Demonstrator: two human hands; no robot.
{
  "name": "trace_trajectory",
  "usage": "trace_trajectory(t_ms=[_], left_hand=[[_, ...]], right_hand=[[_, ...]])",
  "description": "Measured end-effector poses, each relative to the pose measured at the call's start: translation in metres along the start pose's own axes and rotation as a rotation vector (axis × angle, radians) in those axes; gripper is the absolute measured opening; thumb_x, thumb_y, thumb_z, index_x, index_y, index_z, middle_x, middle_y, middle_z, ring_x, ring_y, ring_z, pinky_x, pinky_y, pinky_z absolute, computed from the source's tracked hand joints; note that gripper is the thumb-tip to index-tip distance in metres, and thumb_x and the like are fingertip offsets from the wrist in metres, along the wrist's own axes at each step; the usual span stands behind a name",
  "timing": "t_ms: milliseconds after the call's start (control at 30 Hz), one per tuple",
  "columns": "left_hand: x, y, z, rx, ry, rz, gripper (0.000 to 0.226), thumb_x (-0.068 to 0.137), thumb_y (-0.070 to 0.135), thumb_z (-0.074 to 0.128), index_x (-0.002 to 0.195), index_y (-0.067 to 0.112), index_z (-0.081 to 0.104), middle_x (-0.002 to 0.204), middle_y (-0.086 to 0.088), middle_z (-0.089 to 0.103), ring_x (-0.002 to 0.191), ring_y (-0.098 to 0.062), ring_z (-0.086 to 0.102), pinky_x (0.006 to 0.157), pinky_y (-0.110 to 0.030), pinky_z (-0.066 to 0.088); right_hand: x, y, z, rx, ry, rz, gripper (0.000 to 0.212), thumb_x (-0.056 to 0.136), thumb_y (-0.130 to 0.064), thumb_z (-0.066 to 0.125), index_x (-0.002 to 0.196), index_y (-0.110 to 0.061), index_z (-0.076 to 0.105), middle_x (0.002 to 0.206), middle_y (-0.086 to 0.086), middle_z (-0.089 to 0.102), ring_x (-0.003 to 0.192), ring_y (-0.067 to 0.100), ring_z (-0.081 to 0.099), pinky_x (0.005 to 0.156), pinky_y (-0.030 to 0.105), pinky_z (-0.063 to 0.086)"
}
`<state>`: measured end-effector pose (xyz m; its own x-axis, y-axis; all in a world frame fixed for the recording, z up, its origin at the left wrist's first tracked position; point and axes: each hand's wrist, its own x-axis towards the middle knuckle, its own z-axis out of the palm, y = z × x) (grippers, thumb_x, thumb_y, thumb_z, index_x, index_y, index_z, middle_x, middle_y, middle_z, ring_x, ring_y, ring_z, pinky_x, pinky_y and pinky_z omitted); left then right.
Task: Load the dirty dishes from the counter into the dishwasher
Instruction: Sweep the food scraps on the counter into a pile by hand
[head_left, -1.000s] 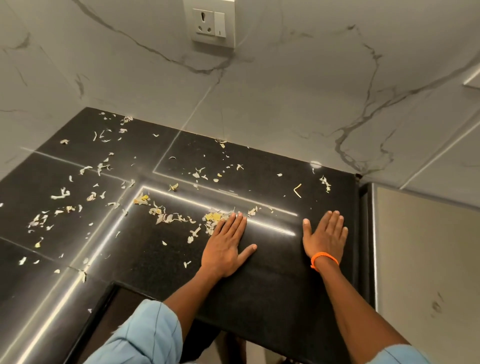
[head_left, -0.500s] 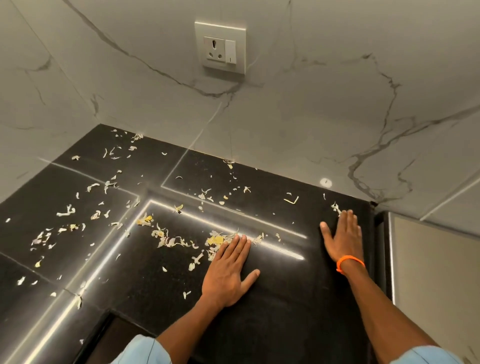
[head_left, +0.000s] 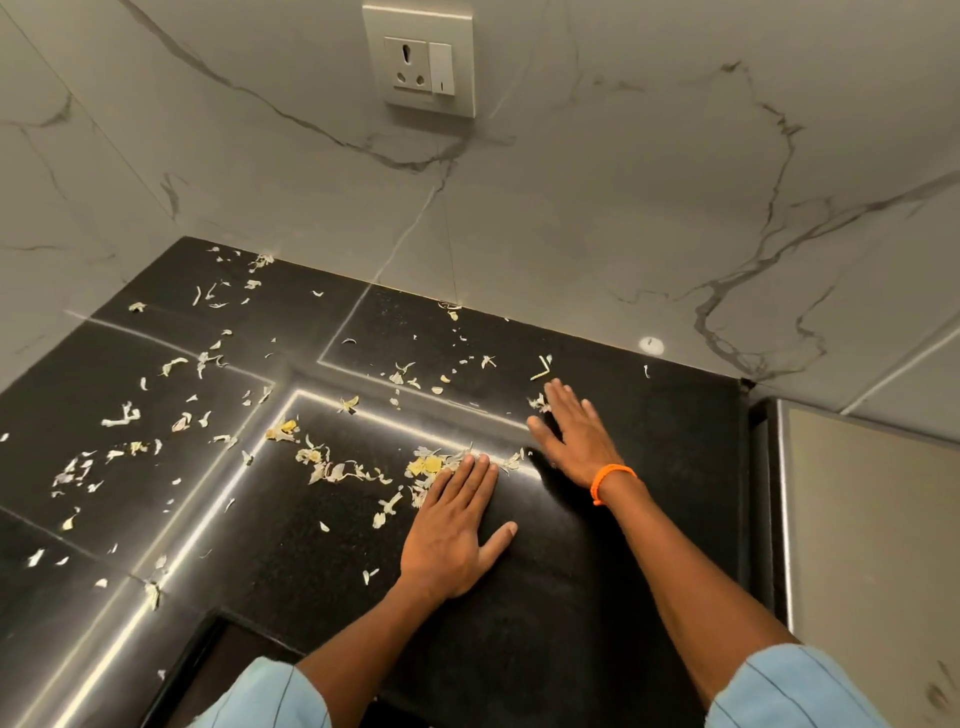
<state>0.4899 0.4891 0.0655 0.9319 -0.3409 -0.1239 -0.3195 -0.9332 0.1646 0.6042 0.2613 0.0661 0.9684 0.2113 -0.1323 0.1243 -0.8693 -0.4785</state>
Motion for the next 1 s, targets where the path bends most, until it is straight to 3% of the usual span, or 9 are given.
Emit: trace_trajectory(t_ms=[67,133,267,400,533,700,767,867,1000], left_hand=[[0.001,-0.001,0.000,-0.001,0.005,0.008,0.081,0.100,0.073,0.013,0.163,0.024,-0.003,0.170,0.007,-0.012,0.153,-0.006,-0.023,0.127,-0.039,-0.002],[0.001,-0.001,0.001,-0.003,0.013,0.009,0.081,0.100,0.073,0.013,0.163,0.024,-0.002,0.170,0.006,-0.011,0.153,-0.006,-0.022,0.127,-0.039,-0.001],[0.001,-0.002,0.003,0.003,0.035,0.012,0.081,0.101,0.072,0.015,0.163,0.023,0.000,0.170,0.006,-0.010,0.154,-0.007,-0.020,0.128,-0.040,0.002],[0.002,-0.003,0.005,-0.010,0.047,0.011,0.081,0.101,0.072,0.017,0.163,0.023,0.003,0.170,0.006,-0.007,0.155,-0.007,-0.017,0.127,-0.040,0.002],[0.002,-0.003,0.008,0.000,0.054,0.005,0.080,0.101,0.071,0.020,0.163,0.023,0.005,0.171,0.005,-0.004,0.155,-0.007,-0.016,0.128,-0.040,0.004],[0.001,-0.002,0.008,-0.029,0.084,-0.036,0.082,0.100,0.070,0.024,0.163,0.020,0.010,0.170,0.004,0.000,0.155,-0.007,-0.013,0.127,-0.037,0.001],[0.001,-0.003,0.009,-0.040,0.101,-0.052,0.082,0.100,0.069,0.026,0.163,0.018,0.011,0.171,0.003,0.001,0.156,-0.008,-0.011,0.127,-0.036,-0.001],[0.001,-0.002,0.008,-0.061,0.105,-0.054,0.083,0.100,0.069,0.027,0.163,0.018,0.009,0.171,0.002,0.000,0.156,-0.009,-0.012,0.127,-0.036,0.000],[-0.002,-0.005,0.006,-0.093,0.100,-0.024,0.084,0.100,0.070,0.026,0.163,0.018,0.004,0.171,0.002,-0.004,0.155,-0.009,-0.015,0.127,-0.038,0.003]], right_hand=[[0.003,0.015,-0.005,0.034,0.126,0.053,0.076,0.100,-0.064,0.028,0.160,-0.019,0.014,0.166,-0.001,0.005,0.154,0.015,0.000,0.126,0.043,0.005],[0.005,0.045,-0.014,-0.050,0.263,0.238,0.078,0.099,-0.063,0.026,0.159,-0.012,0.018,0.166,0.008,0.010,0.154,0.024,0.006,0.125,0.047,0.010],[0.012,0.093,-0.036,-0.165,0.234,0.482,0.096,0.091,-0.075,0.003,0.159,-0.008,0.010,0.167,0.010,0.006,0.154,0.024,0.003,0.125,0.048,0.008],[0.035,0.063,-0.027,-0.271,0.175,0.399,0.095,0.091,-0.077,-0.001,0.159,-0.012,0.008,0.167,0.008,0.003,0.155,0.023,-0.001,0.125,0.047,0.003],[0.042,-0.004,0.003,-0.255,0.082,0.125,0.087,0.094,-0.072,0.003,0.160,-0.015,0.011,0.167,0.004,0.004,0.154,0.022,0.000,0.125,0.046,0.004],[0.030,-0.064,0.022,0.338,-0.111,-0.085,0.070,0.102,-0.061,0.016,0.159,-0.020,0.016,0.165,-0.005,0.010,0.153,0.009,0.003,0.124,0.032,-0.002],[0.019,-0.059,0.021,0.488,0.037,-0.004,0.070,0.102,-0.061,0.019,0.158,-0.019,0.023,0.164,-0.003,0.017,0.153,0.011,0.008,0.125,0.034,0.003],[-0.005,-0.020,0.020,0.173,0.322,0.272,0.084,0.098,-0.067,0.005,0.155,-0.011,0.029,0.163,0.008,0.025,0.153,0.024,0.017,0.125,0.045,0.012],[-0.039,-0.011,0.033,-0.253,0.244,0.390,0.083,0.099,-0.064,-0.004,0.158,-0.008,0.011,0.166,0.010,0.009,0.154,0.025,0.003,0.125,0.046,0.004]])
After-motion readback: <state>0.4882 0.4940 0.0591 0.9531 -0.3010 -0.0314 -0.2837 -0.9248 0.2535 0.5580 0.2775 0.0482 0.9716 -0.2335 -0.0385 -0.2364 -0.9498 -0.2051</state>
